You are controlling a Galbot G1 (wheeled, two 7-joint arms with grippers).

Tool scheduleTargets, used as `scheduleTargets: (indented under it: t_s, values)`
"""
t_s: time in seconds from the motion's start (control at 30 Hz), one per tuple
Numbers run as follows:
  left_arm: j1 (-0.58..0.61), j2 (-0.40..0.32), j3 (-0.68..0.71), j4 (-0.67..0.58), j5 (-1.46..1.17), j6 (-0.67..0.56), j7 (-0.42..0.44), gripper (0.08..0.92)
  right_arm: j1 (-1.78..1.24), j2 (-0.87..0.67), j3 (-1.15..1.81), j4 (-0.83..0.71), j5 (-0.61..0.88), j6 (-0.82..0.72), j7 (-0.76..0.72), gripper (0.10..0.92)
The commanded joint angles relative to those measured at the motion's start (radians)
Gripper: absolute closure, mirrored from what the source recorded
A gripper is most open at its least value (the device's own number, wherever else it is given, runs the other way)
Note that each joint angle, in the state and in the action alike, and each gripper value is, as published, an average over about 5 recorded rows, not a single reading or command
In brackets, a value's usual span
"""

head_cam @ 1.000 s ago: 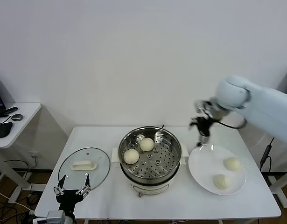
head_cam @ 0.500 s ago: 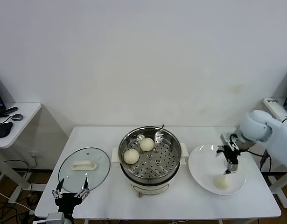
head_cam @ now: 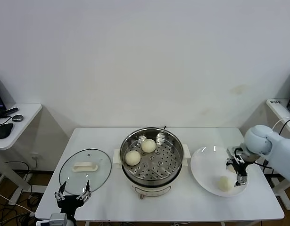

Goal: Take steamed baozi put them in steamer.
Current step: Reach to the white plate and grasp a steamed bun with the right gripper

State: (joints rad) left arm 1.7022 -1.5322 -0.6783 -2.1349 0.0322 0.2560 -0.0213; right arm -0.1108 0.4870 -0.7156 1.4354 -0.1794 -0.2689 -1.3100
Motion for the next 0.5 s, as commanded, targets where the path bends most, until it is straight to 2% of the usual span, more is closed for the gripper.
scheduleTargets:
  t_s: [0.03,0.5]
  values:
    - [-0.006,0.001,0.001,0.018,0.001,0.001,0.001,0.177,-0.058,0.014,0.035,-0.029,-0.020,0.009,0.010,0.203]
    - [-0.012,-0.002,0.005,0.026,0.006,0.001,0.001,0.177,-0.086,0.053,0.045,-0.060,-0.026,0.004,0.055,0.203]
